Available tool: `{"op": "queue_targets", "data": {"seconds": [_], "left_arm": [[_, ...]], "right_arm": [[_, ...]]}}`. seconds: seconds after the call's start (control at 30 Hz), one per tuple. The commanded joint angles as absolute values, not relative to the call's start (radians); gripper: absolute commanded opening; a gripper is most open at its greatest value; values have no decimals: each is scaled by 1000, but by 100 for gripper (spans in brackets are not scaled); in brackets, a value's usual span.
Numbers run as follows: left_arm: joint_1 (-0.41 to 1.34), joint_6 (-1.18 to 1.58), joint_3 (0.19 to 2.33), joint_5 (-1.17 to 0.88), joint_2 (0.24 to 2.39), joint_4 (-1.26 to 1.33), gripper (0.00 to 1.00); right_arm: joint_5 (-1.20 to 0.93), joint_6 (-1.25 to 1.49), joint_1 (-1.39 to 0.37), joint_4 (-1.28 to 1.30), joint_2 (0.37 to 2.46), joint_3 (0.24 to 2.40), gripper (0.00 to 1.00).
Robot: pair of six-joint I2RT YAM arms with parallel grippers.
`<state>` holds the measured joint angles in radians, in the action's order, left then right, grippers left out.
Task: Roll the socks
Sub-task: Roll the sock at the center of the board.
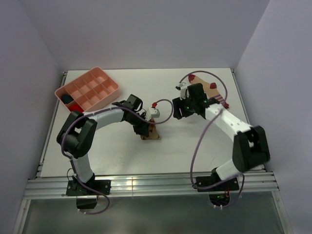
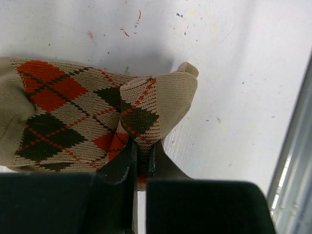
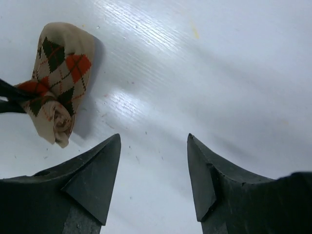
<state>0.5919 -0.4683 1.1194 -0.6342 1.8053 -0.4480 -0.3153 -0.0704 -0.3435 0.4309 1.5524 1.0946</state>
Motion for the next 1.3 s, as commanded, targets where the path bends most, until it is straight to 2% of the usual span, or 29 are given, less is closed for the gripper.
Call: {"op": "queue_targets", "data": {"seconds": [0.0, 0.13, 0.3, 0.5, 0.63, 1.0, 1.27], "left_arm": [[548, -491, 1195, -741, 1897, -658, 1], [500, -532, 1346, -782, 2038, -814, 1], [451, -597, 1462, -882, 2177, -1001, 1], [414, -591, 1517, -888, 2249, -1034, 1], [407, -600, 1549, -900, 2269, -1055, 1], [407, -584, 1559, -884, 2273, -1049, 1], [407, -578, 1568, -870, 2279, -1048, 1]], "right_arm": [[-135, 69, -368, 122, 1343, 920, 64], [-54, 46, -426, 3, 1157, 749, 64], [93, -126, -685, -69, 1072, 666, 66], [170, -277, -923, -8, 1236, 722, 68], [244, -337, -1003, 23, 1370, 788, 68], [233, -443, -1066, 28, 1575, 928, 69], [175, -449, -1071, 58, 1684, 953, 68]]}}
